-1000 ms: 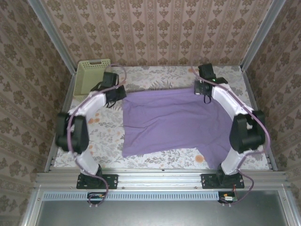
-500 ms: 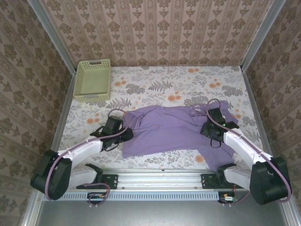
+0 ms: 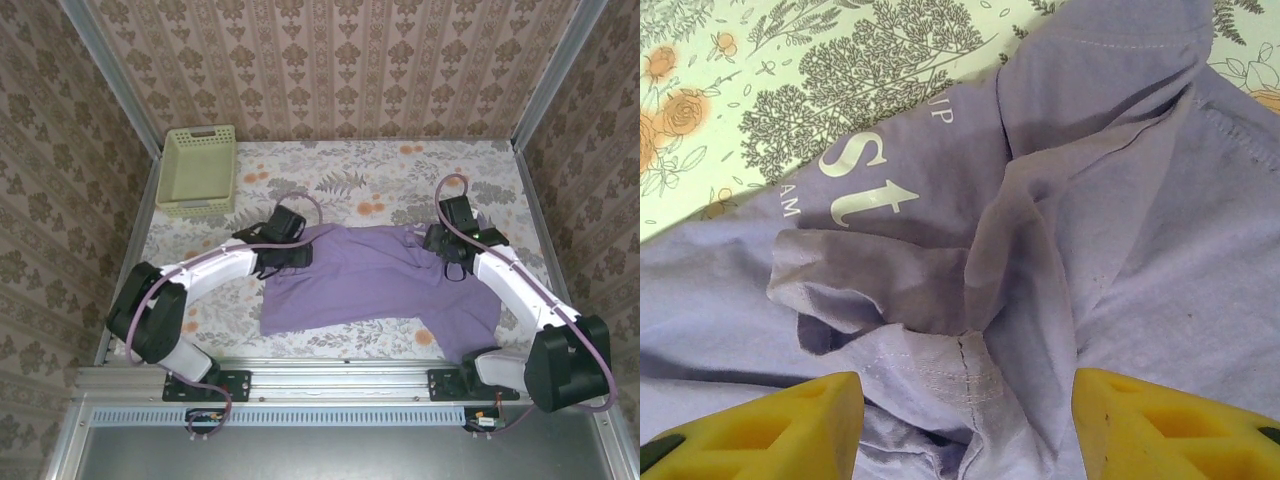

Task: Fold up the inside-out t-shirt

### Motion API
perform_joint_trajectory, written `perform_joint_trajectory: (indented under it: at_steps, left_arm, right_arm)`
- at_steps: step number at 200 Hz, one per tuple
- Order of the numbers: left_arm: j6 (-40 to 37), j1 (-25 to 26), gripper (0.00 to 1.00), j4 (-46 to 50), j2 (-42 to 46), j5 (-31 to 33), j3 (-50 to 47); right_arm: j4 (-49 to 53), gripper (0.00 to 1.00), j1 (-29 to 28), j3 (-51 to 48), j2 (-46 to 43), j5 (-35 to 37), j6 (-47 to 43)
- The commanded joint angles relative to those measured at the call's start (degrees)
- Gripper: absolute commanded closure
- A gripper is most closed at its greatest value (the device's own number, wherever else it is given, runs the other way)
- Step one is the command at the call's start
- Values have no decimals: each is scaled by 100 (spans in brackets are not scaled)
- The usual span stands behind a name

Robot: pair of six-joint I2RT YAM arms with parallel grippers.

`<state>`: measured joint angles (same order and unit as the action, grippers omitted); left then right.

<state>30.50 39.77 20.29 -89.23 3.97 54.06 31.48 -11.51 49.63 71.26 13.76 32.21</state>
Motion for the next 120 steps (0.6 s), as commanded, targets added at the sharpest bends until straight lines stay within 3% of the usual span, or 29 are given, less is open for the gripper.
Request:
perform_joint_trajectory:
  at_steps: [1,35,90,120]
  left_arm:
    - [-51,65,51,771,-152,692,131]
    - [34,47,58,809,-208,901,30]
    - [0,-83,83,563,-363,521,-96]
    - [-24,-149,94,493,-261,428,-165]
  right_arm:
    - [86,41,27,-42,116,49,-213]
    - [112,41,18,150,445,-72,-483]
    - [373,43,9,555,1234,80,-556]
    - [246,59,10,546,1326,-75,-587]
